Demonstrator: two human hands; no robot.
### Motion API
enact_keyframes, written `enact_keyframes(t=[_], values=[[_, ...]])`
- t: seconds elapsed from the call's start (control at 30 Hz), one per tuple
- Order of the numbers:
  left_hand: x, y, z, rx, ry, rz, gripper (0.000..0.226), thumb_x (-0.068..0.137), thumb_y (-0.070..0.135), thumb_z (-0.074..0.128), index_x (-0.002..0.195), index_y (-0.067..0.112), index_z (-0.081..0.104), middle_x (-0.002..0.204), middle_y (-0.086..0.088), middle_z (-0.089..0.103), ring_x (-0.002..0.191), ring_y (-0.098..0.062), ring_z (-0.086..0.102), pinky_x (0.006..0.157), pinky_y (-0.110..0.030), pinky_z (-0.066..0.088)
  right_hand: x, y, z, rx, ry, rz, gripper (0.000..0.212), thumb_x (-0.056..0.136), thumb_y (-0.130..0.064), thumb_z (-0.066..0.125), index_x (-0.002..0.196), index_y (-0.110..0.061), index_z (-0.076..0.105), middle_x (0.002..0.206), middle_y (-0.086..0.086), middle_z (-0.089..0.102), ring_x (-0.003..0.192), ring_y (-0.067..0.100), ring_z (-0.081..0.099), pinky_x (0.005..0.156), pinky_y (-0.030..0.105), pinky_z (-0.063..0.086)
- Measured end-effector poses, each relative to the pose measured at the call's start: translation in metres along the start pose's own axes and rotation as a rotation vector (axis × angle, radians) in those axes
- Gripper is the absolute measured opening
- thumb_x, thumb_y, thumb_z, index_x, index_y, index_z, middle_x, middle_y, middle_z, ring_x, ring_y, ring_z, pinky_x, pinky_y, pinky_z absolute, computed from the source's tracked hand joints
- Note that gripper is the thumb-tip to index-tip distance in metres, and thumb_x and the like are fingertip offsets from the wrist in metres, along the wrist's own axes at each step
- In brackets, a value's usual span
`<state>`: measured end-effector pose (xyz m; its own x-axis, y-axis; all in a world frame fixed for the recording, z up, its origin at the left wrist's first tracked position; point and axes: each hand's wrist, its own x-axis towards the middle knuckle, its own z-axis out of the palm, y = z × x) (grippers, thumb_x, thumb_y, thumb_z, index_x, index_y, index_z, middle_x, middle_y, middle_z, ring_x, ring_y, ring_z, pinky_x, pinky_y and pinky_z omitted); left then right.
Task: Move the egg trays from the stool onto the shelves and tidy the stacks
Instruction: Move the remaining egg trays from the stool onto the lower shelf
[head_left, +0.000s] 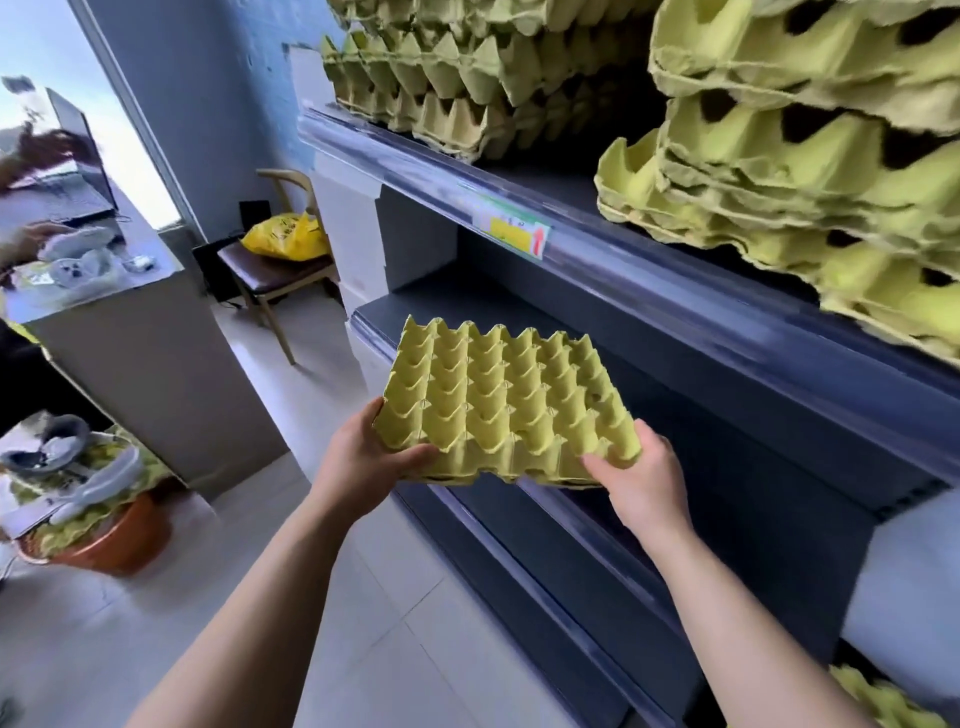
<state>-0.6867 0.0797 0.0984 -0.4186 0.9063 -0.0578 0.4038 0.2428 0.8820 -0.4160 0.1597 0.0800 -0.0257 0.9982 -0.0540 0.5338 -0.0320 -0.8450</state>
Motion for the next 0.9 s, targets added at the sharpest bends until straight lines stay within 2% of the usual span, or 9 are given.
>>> enact_keyframes(t=[0.1, 0.17, 0.23, 0.33, 0.43, 0.57, 0.67, 0.77, 0.9], values=[[0.047, -0.010, -0.013, 0.002, -0.046, -0.002, 0.050, 0.068, 0.024, 0.085, 0.107, 0.032, 0.055, 0.098, 0.009, 0.068, 0.086, -0.007, 0.064, 0.069, -0.016, 0.048, 0.025, -0.009, 0.028, 0.006, 0.036, 0.033, 0.032, 0.064, -0.039, 0.072, 0.091, -0.029, 0.059, 0.097, -0.001, 0.061, 0.084, 0.016, 0.061, 0.073, 0.037, 0.053], [0.081, -0.021, -0.023, -0.003, -0.084, 0.005, 0.049, 0.066, 0.025, 0.087, 0.103, 0.035, 0.056, 0.100, 0.009, 0.070, 0.090, -0.012, 0.067, 0.082, -0.031, 0.054, 0.040, -0.020, 0.048, 0.013, 0.074, 0.066, 0.031, 0.069, -0.032, 0.075, 0.094, -0.026, 0.057, 0.101, -0.001, 0.058, 0.086, 0.015, 0.059, 0.074, 0.033, 0.049], [0.113, -0.029, -0.036, 0.002, -0.122, 0.020, 0.045, 0.063, 0.025, 0.088, 0.095, 0.037, 0.058, 0.096, 0.012, 0.071, 0.089, -0.012, 0.068, 0.086, -0.041, 0.055, 0.053, -0.030, 0.069, 0.013, 0.117, 0.084, 0.035, 0.072, -0.029, 0.076, 0.097, -0.024, 0.052, 0.103, -0.002, 0.055, 0.088, 0.015, 0.056, 0.076, 0.030, 0.044], [0.160, -0.039, -0.058, 0.028, -0.194, 0.054, 0.042, 0.065, 0.024, 0.088, 0.091, 0.041, 0.059, 0.091, 0.017, 0.071, 0.086, -0.006, 0.068, 0.084, -0.040, 0.055, 0.068, -0.048, 0.103, 0.011, 0.169, 0.126, 0.040, 0.073, -0.028, 0.077, 0.106, -0.021, 0.054, 0.106, -0.002, 0.053, 0.094, 0.017, 0.055, 0.078, 0.029, 0.042], [0.202, -0.046, -0.077, 0.058, -0.272, 0.074, 0.043, 0.067, 0.025, 0.087, 0.098, 0.036, 0.059, 0.092, 0.016, 0.070, 0.086, -0.005, 0.066, 0.085, -0.037, 0.055, 0.078, -0.060, 0.136, 0.012, 0.219, 0.192, 0.052, 0.074, -0.029, 0.076, 0.119, -0.017, 0.054, 0.111, -0.002, 0.051, 0.102, 0.019, 0.055, 0.081, 0.029, 0.042], [0.250, -0.054, -0.092, 0.116, -0.362, 0.112, 0.041, 0.068, 0.025, 0.086, 0.097, 0.031, 0.058, 0.087, 0.017, 0.066, 0.081, -0.003, 0.062, 0.079, -0.033, 0.052, 0.093, -0.077, 0.170, -0.017, 0.271, 0.280, 0.075, 0.078, -0.031, 0.074, 0.142, -0.014, 0.038, 0.135, 0.007, 0.044, 0.124, 0.025, 0.045, 0.094, 0.029, 0.037], [0.280, -0.061, -0.094, 0.119, -0.411, 0.108, 0.044, 0.069, 0.024, 0.085, 0.103, 0.027, 0.057, 0.091, 0.017, 0.065, 0.084, -0.006, 0.061, 0.080, -0.032, 0.050, 0.106, -0.087, 0.187, -0.036, 0.297, 0.350, 0.082, 0.079, -0.035, 0.074, 0.146, -0.017, 0.030, 0.147, 0.009, 0.034, 0.132, 0.025, 0.037, 0.104, 0.036, 0.035], [0.309, -0.069, -0.091, 0.123, -0.448, 0.068, 0.053, 0.064, 0.032, 0.085, 0.109, 0.022, 0.058, 0.096, 0.008, 0.067, 0.091, -0.016, 0.064, 0.085, -0.039, 0.053, 0.119, -0.090, 0.200, -0.057, 0.320, 0.390, 0.083, 0.079, -0.036, 0.073, 0.147, -0.015, 0.030, 0.144, 0.010, 0.036, 0.130, 0.026, 0.039, 0.104, 0.037, 0.036], [0.340, -0.074, -0.083, 0.107, -0.473, 0.034, 0.067, 0.051, 0.046, 0.079, 0.110, 0.025, 0.054, 0.101, 0.003, 0.067, 0.093, -0.024, 0.065, 0.082, -0.051, 0.055, 0.138, -0.087, 0.215, -0.081, 0.345, 0.435, 0.085, 0.078, -0.038, 0.074, 0.146, -0.013, 0.030, 0.144, 0.011, 0.037, 0.131, 0.027, 0.039, 0.105, 0.039, 0.037]])
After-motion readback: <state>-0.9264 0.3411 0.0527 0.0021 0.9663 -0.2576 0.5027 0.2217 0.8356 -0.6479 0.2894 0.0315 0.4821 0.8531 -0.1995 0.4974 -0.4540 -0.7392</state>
